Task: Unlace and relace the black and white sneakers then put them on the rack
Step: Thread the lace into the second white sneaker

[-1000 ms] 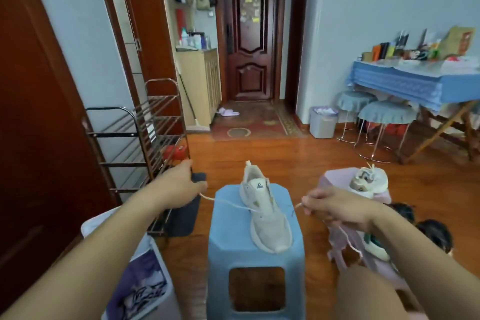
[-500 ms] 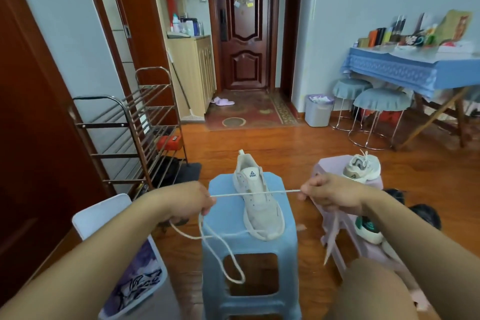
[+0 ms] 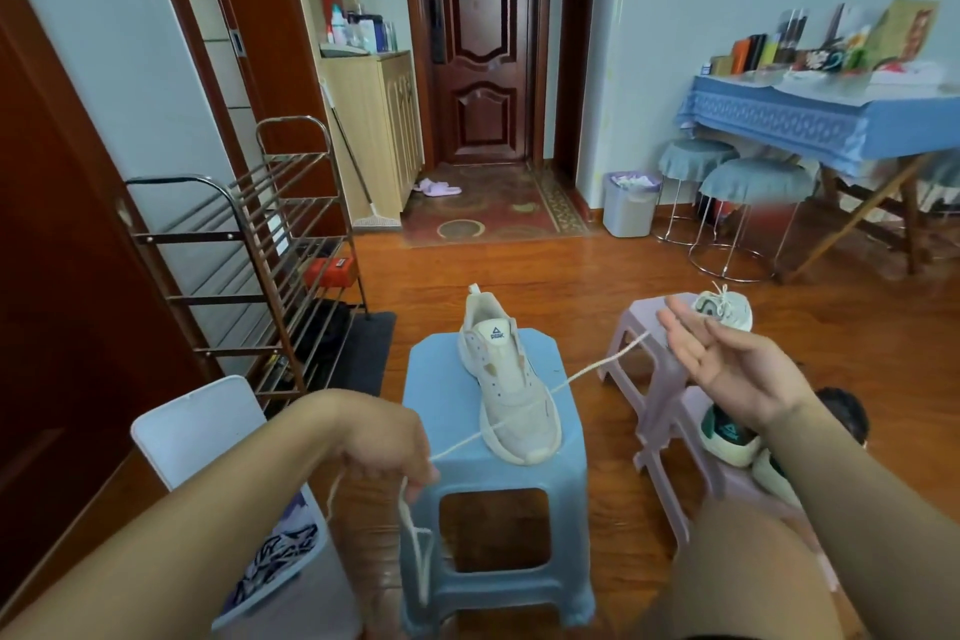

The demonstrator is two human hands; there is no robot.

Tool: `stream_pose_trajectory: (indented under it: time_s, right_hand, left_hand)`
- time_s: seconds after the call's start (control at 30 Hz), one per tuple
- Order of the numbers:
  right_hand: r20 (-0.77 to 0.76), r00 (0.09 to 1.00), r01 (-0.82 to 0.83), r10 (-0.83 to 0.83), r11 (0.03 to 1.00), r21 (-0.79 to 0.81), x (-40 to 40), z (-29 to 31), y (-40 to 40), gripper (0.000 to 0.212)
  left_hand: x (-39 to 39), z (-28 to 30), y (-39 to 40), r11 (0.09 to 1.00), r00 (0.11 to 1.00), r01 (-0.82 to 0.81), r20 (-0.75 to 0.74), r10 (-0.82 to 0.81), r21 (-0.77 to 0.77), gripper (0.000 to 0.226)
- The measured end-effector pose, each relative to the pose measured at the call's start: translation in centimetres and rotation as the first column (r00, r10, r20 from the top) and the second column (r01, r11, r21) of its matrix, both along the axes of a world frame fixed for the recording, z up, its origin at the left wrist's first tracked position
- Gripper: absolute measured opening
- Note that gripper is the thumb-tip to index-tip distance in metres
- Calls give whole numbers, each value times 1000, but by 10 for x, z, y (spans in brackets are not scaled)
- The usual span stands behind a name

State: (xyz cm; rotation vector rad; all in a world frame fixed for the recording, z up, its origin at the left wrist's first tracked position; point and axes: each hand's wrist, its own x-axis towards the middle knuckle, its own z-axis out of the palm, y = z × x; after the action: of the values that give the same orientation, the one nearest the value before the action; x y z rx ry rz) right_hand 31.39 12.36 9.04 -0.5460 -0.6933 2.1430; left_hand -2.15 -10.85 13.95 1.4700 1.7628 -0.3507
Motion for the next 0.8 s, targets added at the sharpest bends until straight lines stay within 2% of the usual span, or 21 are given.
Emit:
stream_pose_trajectory:
  time_s: [0.07, 0.13, 0.17, 0.2, 0.27, 0.3, 0.37, 0.43, 0.47, 0.5, 0.57, 0.6, 0.73, 0.8]
  right_hand:
    - [44, 998, -58, 55, 997, 60, -15, 6, -2, 34]
    - [262, 963, -112, 69, 982, 153, -29, 9, 0, 28]
    - [351, 934, -143, 62, 967, 210, -35, 9, 2, 28]
    - [413, 910, -163, 46, 953, 255, -42, 8, 3, 28]
    - [489, 872, -208, 38, 932, 298, -54, 8, 4, 26]
    - [533, 845, -255, 47, 911, 325, -61, 8, 2, 25]
    - [693, 721, -388, -18, 818, 425, -79, 6, 0, 22]
    - [824, 511, -548, -244, 646, 531, -102, -7, 3, 19]
    - [830, 444, -607, -337, 569, 555, -114, -17, 3, 20]
    - [829, 410, -633, -381, 536, 559, -124, -30, 5, 18]
    - [831, 363, -638, -421, 538, 551, -133, -54, 4, 9]
    - [827, 340, -638, -447, 537, 552, -134, -64, 4, 13]
    - [816, 317, -613, -483, 553, 565, -137, -78, 4, 21]
    - [813, 284, -635, -508, 536, 556, -141, -84, 1, 20]
  left_hand:
    - [24, 5, -1, 983, 986, 153, 82, -146, -96, 30]
    - [43, 7, -1, 956, 965, 254, 99, -241, -145, 40]
    - [49, 6, 0, 952, 962, 273, 54, -268, -137, 43]
    - [53, 4, 2, 953, 955, 291, -31, -295, -86, 42]
    - [54, -4, 13, 945, 938, 291, -239, -251, 151, 34]
    - [53, -11, 21, 924, 952, 225, -271, -141, 310, 31]
    - [49, -31, 45, 828, 986, -85, -72, 149, 554, 25]
    - [48, -53, 72, 718, 921, -384, 192, 338, 581, 20]
    - [47, -65, 84, 671, 875, -484, 281, 395, 562, 18]
    - [45, -78, 96, 630, 834, -551, 345, 430, 546, 17]
    - [43, -94, 112, 580, 784, -620, 423, 454, 528, 20]
    - [42, -102, 120, 578, 777, -629, 438, 451, 520, 23]
    - [41, -112, 139, 633, 811, -584, 408, 420, 508, 30]
    - [38, -114, 142, 634, 785, -615, 446, 430, 469, 33]
